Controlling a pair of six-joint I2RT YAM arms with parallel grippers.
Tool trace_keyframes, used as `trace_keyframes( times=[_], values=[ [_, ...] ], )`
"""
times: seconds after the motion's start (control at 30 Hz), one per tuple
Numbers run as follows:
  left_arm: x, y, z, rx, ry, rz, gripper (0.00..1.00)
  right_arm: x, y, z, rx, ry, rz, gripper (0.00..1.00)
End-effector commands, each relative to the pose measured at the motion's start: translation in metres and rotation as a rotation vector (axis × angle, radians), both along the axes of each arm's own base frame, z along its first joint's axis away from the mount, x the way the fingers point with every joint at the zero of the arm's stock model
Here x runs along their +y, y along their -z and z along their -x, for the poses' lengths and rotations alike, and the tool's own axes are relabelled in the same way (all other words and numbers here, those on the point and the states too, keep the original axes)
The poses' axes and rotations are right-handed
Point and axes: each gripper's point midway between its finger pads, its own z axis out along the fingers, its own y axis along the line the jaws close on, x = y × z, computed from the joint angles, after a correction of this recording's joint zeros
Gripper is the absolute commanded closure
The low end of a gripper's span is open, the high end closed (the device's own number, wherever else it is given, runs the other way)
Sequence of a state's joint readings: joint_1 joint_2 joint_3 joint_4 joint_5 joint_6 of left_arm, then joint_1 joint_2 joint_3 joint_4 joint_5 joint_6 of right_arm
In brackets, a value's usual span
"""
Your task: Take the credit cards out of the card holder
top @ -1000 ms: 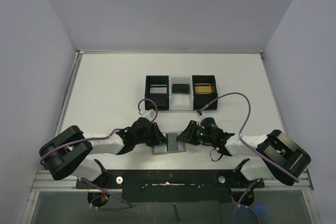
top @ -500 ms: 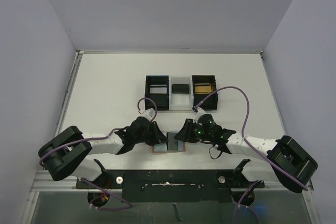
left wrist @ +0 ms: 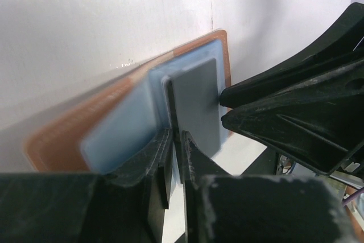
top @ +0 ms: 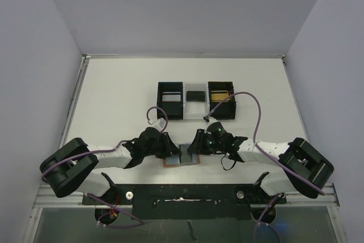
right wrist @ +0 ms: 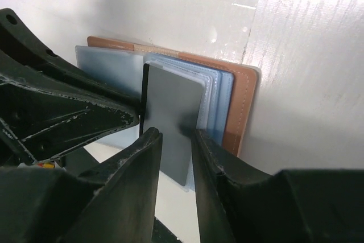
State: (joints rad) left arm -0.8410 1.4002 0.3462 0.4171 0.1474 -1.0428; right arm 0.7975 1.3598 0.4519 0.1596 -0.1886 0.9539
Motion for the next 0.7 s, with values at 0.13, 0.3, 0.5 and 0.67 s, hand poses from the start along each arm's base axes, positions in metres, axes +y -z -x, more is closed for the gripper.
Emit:
trace_keyframes(
  times=[0.13,0.3,0.5,0.67],
  values=[
    [-0.013,-0.023,-0.009,-0.05,0.016,0.084,0.86,-0.008,0.012,0.002,0.02,0.016,0.064,0.73],
    [-0.014,-0.021,-0.008,-0.041,0.024,0.082,0.89,-0.007,0.012,0.003,0.021,0.014,0.065,0.73],
    [-0.008,-0.008,-0.007,-0.01,0.024,0.014,0.75,-0.008,0.014,0.003,0.024,0.014,0.073,0.73],
    [-0.005,0.003,-0.005,0.0,0.031,-0.018,0.8,-0.006,0.015,0.005,0.029,0.008,0.074,0.73]
  ],
)
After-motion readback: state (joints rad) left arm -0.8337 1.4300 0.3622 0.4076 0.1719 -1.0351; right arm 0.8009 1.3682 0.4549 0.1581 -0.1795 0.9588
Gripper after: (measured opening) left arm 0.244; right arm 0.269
